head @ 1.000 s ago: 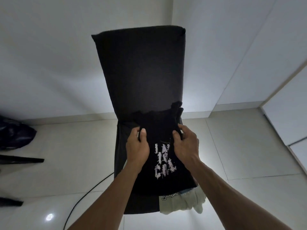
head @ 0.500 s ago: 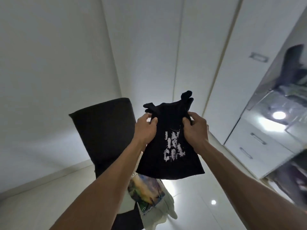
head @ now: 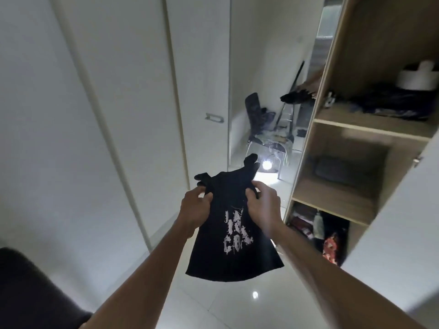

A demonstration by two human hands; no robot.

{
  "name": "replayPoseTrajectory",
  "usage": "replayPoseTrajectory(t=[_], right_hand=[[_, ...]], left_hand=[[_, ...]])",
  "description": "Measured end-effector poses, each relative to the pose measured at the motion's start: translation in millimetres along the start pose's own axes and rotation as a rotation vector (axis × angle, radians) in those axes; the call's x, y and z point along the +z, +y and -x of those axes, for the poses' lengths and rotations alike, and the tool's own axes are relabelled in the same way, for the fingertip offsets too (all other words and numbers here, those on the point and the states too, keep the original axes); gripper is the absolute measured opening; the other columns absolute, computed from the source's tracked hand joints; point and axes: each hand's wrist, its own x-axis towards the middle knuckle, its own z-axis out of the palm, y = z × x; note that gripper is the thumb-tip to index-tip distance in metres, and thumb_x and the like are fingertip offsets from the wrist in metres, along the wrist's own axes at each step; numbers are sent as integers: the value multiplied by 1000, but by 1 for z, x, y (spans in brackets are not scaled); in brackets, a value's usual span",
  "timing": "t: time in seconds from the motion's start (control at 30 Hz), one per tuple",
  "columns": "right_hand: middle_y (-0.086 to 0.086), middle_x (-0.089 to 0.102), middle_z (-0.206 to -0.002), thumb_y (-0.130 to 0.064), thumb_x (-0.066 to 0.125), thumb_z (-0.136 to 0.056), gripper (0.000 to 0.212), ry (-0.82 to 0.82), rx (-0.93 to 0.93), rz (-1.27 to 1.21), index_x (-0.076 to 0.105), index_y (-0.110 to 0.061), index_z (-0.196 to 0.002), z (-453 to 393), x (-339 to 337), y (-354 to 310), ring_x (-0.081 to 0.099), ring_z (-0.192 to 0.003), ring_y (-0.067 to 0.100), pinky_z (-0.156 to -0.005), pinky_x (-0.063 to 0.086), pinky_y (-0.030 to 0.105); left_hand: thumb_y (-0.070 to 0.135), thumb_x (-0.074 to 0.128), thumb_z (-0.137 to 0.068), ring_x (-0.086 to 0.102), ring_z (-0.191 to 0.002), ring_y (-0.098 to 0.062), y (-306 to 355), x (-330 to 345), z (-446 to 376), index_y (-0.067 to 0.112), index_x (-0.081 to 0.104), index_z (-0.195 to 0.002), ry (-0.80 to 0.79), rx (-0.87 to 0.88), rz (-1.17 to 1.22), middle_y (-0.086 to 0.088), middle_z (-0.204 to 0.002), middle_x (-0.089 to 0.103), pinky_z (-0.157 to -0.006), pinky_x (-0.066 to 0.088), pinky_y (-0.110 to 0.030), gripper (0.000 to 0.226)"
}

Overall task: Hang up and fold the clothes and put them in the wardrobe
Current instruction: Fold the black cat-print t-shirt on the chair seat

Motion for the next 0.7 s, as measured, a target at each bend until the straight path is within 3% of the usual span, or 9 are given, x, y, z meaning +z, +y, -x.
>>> replayPoseTrajectory(t=[0.1, 0.17, 0.23, 0.3, 0.43, 0.5, 0.6, 0.7], right_hand=[[-10, 65, -93, -21, 56, -99, 31, 67, 38, 5, 65, -18, -129, -36, -33, 20, 65, -87, 12, -72, 42, 17], [-9, 68, -92, -21, 57, -98, 28, 106, 55, 1, 67, -20, -125, -54, -48, 33, 67, -85, 12, -73, 45, 18], [-10, 67, -91, -19, 59, -98, 28, 164, 76, 6, 67, -17, -125, -77, -64, 50, 62, -76, 4, -70, 43, 16], [-9, 68, -100, -19, 60, -97, 32, 209, 102, -6, 67, -14, -128, -95, -76, 66, 62, -82, 3, -79, 45, 17], [0, 71, -119, -24, 57, -97, 33, 288, 201, 12, 67, -17, -127, -136, -99, 106, 67, -106, 17, -98, 53, 37], [1, 72, -117, -20, 55, -99, 31, 351, 249, 33, 66, -15, -127, -153, -111, 127, 67, -103, 16, -94, 54, 34], [1, 71, -116, -19, 55, -100, 29, 416, 344, 97, 67, -14, -127, -170, -132, 152, 64, -97, 15, -81, 49, 24], [4, 68, -123, -26, 54, -100, 31, 493, 435, 121, 65, -20, -129, -196, -154, 177, 62, -109, 22, -97, 50, 35]], left_hand=[[26, 54, -98, 74, -88, -20, 17, 51, -32, 29, 65, -111, -77, 17, -2, -3, -99, 75, -86, 60, -44, 18], [29, 55, -97, 74, -88, -20, 22, 77, -48, 28, 65, -113, -115, 25, -13, -4, -99, 75, -86, 59, -43, 19], [43, 55, -88, 73, -93, -21, 24, 109, -75, 28, 64, -120, -166, 27, -42, -3, -107, 73, -89, 58, -45, 37], [50, 54, -81, 72, -96, -20, 21, 134, -100, 29, 62, -126, -210, 19, -67, -1, -111, 72, -91, 57, -46, 51], [34, 54, -93, 73, -88, -26, 34, 193, -142, 23, 65, -119, -334, 78, -126, -6, -98, 75, -83, 60, -49, 31], [26, 54, -98, 73, -87, -26, 37, 225, -163, 21, 65, -116, -411, 94, -129, -8, -99, 74, -81, 61, -46, 21], [23, 53, -100, 70, -97, -23, 35, 270, -188, 13, 63, -122, -515, 120, -169, -9, -112, 71, -85, 60, -41, 25], [24, 54, -100, 70, -100, -23, 38, 318, -218, 16, 63, -126, -590, 139, -201, -7, -116, 71, -93, 56, -46, 29]])
